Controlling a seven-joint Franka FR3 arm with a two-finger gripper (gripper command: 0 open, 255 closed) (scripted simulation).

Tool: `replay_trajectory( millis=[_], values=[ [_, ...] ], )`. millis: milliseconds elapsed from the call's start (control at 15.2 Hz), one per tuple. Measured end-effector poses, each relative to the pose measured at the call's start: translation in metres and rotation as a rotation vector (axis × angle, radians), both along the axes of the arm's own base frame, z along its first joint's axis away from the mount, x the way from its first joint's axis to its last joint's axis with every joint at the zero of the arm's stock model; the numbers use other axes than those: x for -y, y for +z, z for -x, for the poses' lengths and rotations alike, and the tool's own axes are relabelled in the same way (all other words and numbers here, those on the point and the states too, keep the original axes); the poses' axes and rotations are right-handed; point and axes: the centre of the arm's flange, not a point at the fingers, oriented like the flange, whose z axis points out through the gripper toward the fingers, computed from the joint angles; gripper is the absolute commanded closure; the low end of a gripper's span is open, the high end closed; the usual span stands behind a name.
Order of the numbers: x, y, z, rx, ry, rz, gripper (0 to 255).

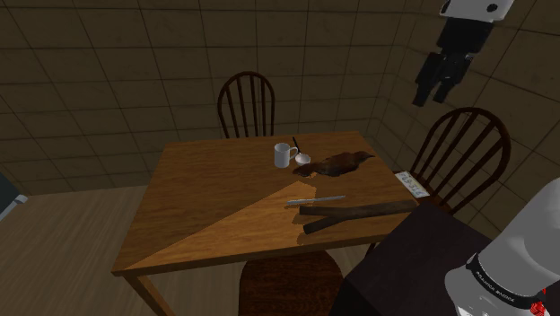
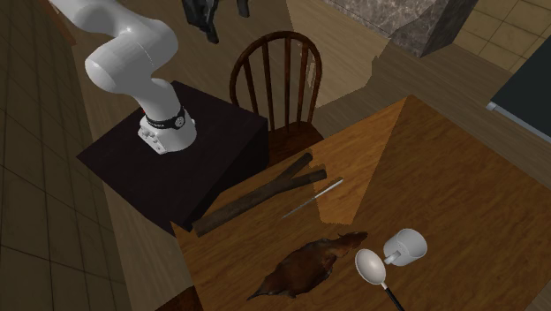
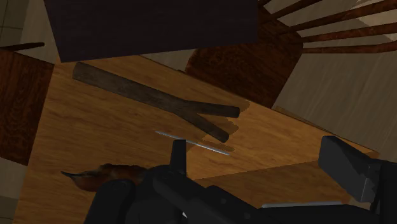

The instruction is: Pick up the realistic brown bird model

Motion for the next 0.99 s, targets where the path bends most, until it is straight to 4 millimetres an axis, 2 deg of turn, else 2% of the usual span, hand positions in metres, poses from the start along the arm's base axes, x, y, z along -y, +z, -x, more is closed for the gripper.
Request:
replay_trajectory(
  millis=[66,198,462,990],
  values=[
    [0.0,0.0,0.0,0.0,0.0,0.0,0],
    [0.0,-0.013,-0.011,-0.002,0.022,0.014,0],
    [0.007,-0.052,-0.037,-0.004,0.091,0.058,0],
    [0.013,-0.134,-0.103,-0.007,0.239,0.152,0]
  ],
)
